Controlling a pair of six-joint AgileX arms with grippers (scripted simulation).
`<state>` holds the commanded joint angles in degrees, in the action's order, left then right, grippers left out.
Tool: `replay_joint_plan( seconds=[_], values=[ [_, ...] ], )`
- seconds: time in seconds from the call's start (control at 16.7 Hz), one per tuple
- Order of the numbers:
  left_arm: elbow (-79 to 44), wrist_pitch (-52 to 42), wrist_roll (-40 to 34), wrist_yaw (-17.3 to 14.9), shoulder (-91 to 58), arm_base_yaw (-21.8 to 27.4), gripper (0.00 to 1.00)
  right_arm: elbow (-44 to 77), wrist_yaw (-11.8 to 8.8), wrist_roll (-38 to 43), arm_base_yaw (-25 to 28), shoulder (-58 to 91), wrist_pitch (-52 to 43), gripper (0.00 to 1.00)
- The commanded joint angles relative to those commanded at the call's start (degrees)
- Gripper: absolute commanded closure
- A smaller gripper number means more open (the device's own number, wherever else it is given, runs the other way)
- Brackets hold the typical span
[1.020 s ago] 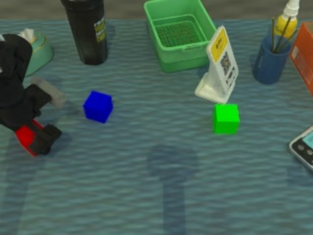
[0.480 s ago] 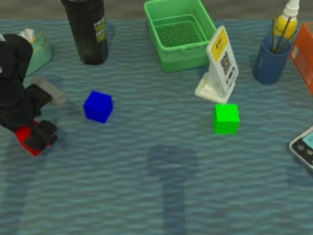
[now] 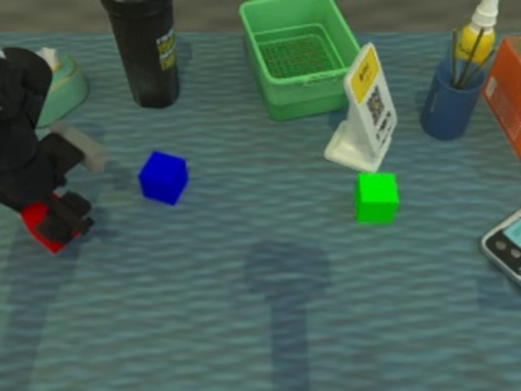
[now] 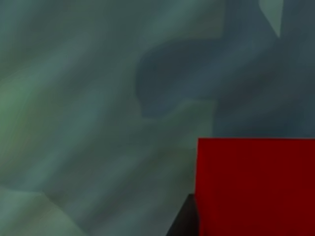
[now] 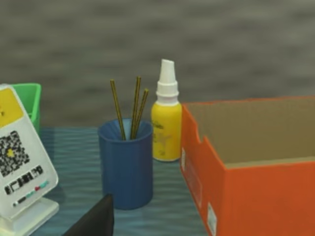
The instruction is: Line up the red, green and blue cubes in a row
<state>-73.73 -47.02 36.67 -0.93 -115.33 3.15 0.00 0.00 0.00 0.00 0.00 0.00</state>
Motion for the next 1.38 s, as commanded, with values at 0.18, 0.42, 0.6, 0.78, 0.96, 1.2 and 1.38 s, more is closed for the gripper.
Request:
replay_joint_plan(
  seconds=[0.18, 0.42, 0.6, 0.78, 0.96, 1.2, 1.38],
  values=[
    [-3.62, -6.76, -0.16, 0.0, 2.44, -0.54, 1.0, 0.0, 0.0, 0.0, 0.0, 0.0, 0.0, 0.0],
    [-6.85, -12.2, -0.25, 0.02, 5.12, -0.9, 1.0, 0.0, 0.0, 0.0, 0.0, 0.0, 0.0, 0.0],
    [-6.73, -12.07, -0.16, 0.04, 4.92, -0.59, 1.0, 0.0, 0.0, 0.0, 0.0, 0.0, 0.0, 0.0],
    [-6.87, -12.31, -2.09, 0.1, 4.83, 0.64, 1.0, 0.0, 0.0, 0.0, 0.0, 0.0, 0.0, 0.0],
    [-7.03, -12.91, -9.3, 0.31, 4.93, 4.62, 1.0, 0.0, 0.0, 0.0, 0.0, 0.0, 0.0, 0.0],
    [-6.21, -13.85, -25.87, 0.68, 6.0, 12.78, 1.0, 0.0, 0.0, 0.0, 0.0, 0.0, 0.0, 0.0],
    [-4.87, -14.6, -42.31, 0.92, 7.3, 20.09, 1.0, 0.0, 0.0, 0.0, 0.0, 0.0, 0.0, 0.0]
  ],
)
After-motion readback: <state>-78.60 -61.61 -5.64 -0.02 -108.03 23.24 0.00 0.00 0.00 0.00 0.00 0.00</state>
